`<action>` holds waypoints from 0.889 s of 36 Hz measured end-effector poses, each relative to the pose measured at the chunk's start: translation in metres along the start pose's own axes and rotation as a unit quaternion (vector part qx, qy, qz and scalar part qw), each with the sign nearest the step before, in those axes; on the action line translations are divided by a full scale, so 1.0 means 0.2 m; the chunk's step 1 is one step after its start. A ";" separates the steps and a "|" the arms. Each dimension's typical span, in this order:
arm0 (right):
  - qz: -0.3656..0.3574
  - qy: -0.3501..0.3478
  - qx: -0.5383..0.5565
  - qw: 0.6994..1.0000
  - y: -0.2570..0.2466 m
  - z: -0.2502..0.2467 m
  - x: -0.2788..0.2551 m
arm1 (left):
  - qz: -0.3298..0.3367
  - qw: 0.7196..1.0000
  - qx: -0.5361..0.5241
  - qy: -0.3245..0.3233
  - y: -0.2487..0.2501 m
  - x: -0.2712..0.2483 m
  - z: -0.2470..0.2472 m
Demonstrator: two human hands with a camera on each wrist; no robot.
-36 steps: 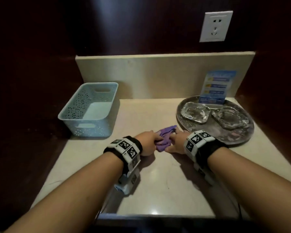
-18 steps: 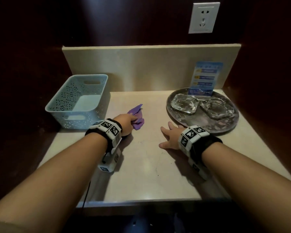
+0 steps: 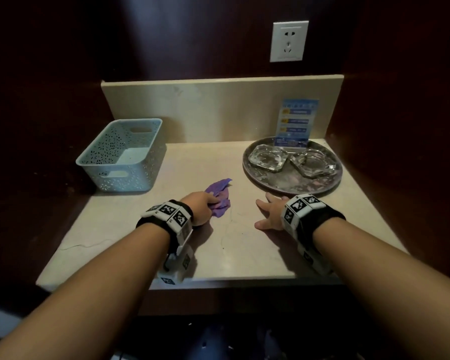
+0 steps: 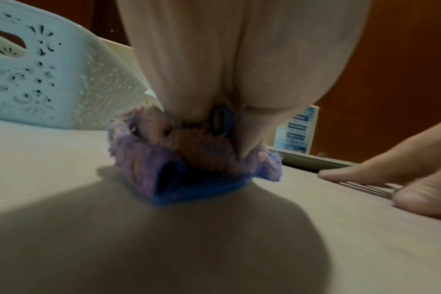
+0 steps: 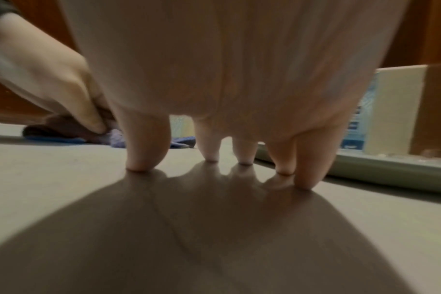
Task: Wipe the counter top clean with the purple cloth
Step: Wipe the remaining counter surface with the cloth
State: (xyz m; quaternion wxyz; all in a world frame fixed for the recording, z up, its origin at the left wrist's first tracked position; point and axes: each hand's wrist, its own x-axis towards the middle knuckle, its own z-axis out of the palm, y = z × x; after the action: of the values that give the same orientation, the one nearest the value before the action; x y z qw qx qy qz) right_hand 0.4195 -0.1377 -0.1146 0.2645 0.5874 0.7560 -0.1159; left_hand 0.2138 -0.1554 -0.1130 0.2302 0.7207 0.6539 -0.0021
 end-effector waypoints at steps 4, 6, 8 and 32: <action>0.010 -0.004 0.006 1.000 0.07 0.06 -0.05 | 0.003 1.000 -0.003 0.002 0.10 -0.10 0.08; 0.014 -0.003 0.009 1.000 0.11 0.09 -0.08 | 0.014 1.000 -0.008 0.006 0.16 -0.15 0.13; 0.016 0.001 0.011 1.000 0.14 0.11 -0.10 | 0.022 1.000 -0.009 0.018 0.22 -0.20 0.20; 0.012 0.052 0.017 0.998 0.18 0.30 -0.31 | 0.014 0.956 -0.222 0.191 0.39 -0.68 0.26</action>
State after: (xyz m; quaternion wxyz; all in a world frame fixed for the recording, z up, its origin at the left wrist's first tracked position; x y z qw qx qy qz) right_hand 0.4805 -0.2075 -0.1268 0.2161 0.6063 0.7594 -0.0952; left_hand 0.2837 -0.3032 -0.0919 0.2554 0.6472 0.6596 0.2843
